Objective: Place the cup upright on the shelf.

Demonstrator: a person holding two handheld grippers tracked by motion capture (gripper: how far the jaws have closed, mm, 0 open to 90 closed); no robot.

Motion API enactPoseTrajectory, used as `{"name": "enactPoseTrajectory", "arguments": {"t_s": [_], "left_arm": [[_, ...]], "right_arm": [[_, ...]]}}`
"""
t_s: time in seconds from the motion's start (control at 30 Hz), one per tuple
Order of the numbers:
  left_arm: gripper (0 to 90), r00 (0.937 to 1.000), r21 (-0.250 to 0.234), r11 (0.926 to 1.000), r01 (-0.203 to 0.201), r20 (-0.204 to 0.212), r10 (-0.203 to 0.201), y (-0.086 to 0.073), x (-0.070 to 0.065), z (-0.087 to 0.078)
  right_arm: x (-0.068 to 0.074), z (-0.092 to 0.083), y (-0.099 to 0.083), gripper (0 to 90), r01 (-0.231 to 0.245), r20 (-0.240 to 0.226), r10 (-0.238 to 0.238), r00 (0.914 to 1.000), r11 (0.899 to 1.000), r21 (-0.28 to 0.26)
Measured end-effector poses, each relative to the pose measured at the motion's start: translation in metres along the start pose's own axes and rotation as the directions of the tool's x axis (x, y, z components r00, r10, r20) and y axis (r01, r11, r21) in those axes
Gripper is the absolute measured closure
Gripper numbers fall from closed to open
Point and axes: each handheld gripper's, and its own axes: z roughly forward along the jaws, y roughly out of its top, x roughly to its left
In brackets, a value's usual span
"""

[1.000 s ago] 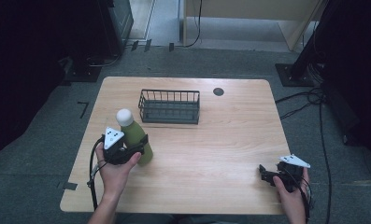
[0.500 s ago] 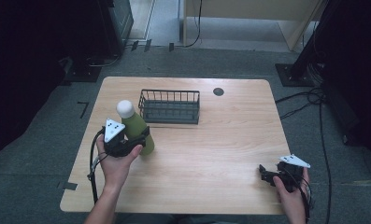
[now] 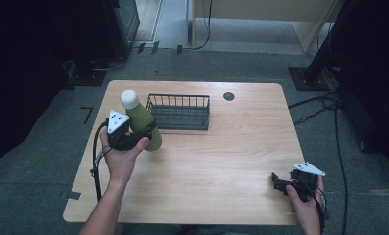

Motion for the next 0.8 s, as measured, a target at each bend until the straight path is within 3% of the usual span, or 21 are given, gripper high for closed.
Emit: {"name": "enactPoseTrajectory", "arguments": {"t_s": [0.8], "left_arm": [[21.2,0.9985,-0.053,0.9973,-0.05,-0.025,0.048,0.059,-0.001,0.036]], "right_arm": [[0.0,0.0,0.0,0.0,0.009,-0.008,-0.009,0.9999,1.0,0.001]]}}
